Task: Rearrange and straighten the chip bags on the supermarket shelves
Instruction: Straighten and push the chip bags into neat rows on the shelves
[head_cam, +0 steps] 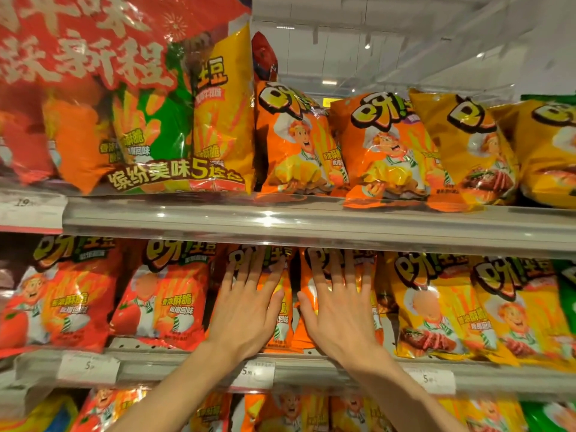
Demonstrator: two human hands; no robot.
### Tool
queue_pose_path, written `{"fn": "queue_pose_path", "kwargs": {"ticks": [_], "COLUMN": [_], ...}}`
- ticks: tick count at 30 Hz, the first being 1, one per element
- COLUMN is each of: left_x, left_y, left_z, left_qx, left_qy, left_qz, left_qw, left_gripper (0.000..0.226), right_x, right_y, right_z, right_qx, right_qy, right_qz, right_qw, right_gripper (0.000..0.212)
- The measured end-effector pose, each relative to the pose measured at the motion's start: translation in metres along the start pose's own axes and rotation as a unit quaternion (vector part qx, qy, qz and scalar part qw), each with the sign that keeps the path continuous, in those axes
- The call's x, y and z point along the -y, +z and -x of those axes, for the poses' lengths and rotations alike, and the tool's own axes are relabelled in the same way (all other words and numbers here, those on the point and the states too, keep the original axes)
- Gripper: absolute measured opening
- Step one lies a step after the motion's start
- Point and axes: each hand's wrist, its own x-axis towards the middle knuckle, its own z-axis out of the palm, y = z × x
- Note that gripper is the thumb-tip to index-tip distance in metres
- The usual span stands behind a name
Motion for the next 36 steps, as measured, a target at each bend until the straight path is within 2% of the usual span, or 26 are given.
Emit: {"fn": "queue_pose_path", "kwargs": {"ticks": [7,11,13,16,19,22,25,29,32,34,36], "left_x": [0.002,0.004,-0.005,-0.034,-0.087,-0.142,-0.183,-0.211,-0.217,-0.220,-0.224], "left_y": [0.001,-0.006,-0.012,-0.022,-0.026,-0.021,-0.014,-0.004,0.002,0.001,-0.002], "left_z": [-0.001,0.000,0.003,0.006,0.001,-0.011,-0.025,-0.045,-0.057,-0.064,-0.070], "left_qx": [-0.003,-0.031,-0.067,-0.126,-0.119,-0.095,-0.023,0.124,0.153,0.166,0.180], "left_qy": [-0.005,-0.017,-0.029,0.002,0.040,0.042,-0.015,-0.078,-0.106,-0.120,-0.121], "left_qz": [-0.007,0.024,0.073,0.173,0.271,0.322,0.373,0.434,0.426,0.445,0.456], "left_qw": [1.000,0.999,0.995,0.977,0.954,0.941,0.927,0.889,0.885,0.872,0.863], "left_gripper": [0.057,0.055,0.052,0.041,0.031,0.028,0.048,0.079,0.092,0.100,0.098], "right_x": [0.006,-0.001,-0.015,-0.047,-0.093,-0.147,-0.194,-0.243,-0.261,-0.264,-0.266], "right_y": [0.003,-0.010,-0.019,-0.028,-0.039,-0.053,-0.065,-0.080,-0.087,-0.089,-0.088], "right_z": [-0.001,0.001,0.005,0.013,0.017,0.017,0.020,0.018,0.013,0.012,0.012], "right_qx": [0.017,0.014,0.002,-0.040,-0.076,-0.080,-0.029,0.117,0.186,0.203,0.228], "right_qy": [0.002,-0.010,-0.016,-0.017,-0.004,0.021,0.054,0.057,0.027,0.001,-0.021], "right_qz": [-0.025,-0.113,-0.137,-0.142,-0.117,-0.099,-0.100,-0.131,-0.153,-0.159,-0.168], "right_qw": [1.000,0.993,0.990,0.989,0.990,0.992,0.993,0.983,0.970,0.966,0.959], "right_gripper": [0.061,0.064,0.058,0.052,0.048,0.047,0.054,0.077,0.087,0.090,0.096]}}
